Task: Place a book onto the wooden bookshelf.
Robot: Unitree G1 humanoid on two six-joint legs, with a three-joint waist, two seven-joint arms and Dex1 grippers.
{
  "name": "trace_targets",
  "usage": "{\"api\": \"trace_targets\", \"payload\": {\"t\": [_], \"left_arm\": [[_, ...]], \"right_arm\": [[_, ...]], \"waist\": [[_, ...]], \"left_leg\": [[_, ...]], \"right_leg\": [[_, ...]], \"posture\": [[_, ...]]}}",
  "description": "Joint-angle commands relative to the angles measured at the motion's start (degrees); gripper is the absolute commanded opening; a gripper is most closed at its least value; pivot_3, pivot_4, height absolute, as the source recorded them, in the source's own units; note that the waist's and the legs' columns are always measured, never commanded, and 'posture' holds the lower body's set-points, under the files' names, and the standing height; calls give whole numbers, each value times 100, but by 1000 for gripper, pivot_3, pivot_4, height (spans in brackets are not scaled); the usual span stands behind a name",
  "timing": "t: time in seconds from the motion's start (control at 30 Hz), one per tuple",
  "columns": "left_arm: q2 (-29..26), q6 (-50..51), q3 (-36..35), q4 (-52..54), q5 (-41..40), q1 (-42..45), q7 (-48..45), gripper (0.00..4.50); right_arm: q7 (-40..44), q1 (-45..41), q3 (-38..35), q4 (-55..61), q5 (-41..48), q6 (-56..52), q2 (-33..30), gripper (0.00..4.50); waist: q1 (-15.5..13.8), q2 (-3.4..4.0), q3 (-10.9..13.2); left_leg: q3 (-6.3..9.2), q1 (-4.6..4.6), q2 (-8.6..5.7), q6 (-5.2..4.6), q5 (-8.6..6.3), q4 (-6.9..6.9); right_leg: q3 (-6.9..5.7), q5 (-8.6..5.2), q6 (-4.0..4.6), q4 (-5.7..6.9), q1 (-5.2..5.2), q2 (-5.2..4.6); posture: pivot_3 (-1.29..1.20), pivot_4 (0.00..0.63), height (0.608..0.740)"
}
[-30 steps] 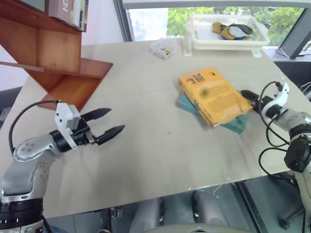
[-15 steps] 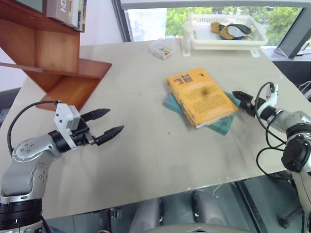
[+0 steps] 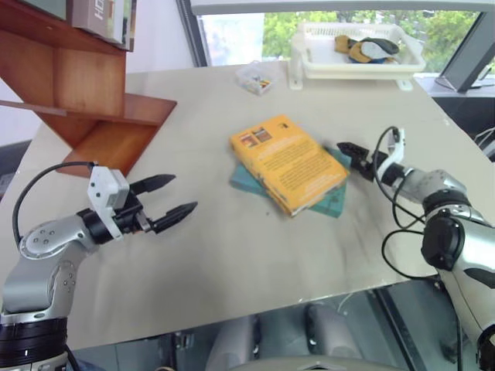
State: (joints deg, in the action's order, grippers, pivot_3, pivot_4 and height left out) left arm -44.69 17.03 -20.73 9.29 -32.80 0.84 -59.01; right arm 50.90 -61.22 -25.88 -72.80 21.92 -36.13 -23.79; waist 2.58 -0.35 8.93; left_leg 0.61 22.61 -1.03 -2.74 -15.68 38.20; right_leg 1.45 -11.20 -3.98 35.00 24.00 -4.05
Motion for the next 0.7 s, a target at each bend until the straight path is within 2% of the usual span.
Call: {"api": "trace_targets", "payload": {"t": [0.03, 0.47, 0.7], "left_arm": [[-56, -50, -183, 182, -93, -63, -48, 4461], [-238, 400, -302, 521, -574, -511, -533, 4461], [-250, 373, -238, 418, -511, -432, -566, 4461]], "right_arm": [[246, -136, 127, 157, 17, -144, 159, 4500], [467, 11, 309, 414, 67, -355, 273, 4500], [68, 89, 149, 449, 59, 258, 41, 4500]], "waist": [[-5, 0, 0], [-7, 3, 2], [-23, 3, 2]], "left_leg": [[1, 1, 1, 0, 0, -1], [7, 11, -4, 3, -1, -6], [12, 11, -13, 3, -1, -7]], "right_leg": [[-1, 0, 0, 1, 2, 0], [-5, 0, 2, -3, 9, -35], [-13, 0, 2, -1, 8, -37]], "posture": [[0, 150, 740], [0, 150, 740], [0, 150, 740]]}}
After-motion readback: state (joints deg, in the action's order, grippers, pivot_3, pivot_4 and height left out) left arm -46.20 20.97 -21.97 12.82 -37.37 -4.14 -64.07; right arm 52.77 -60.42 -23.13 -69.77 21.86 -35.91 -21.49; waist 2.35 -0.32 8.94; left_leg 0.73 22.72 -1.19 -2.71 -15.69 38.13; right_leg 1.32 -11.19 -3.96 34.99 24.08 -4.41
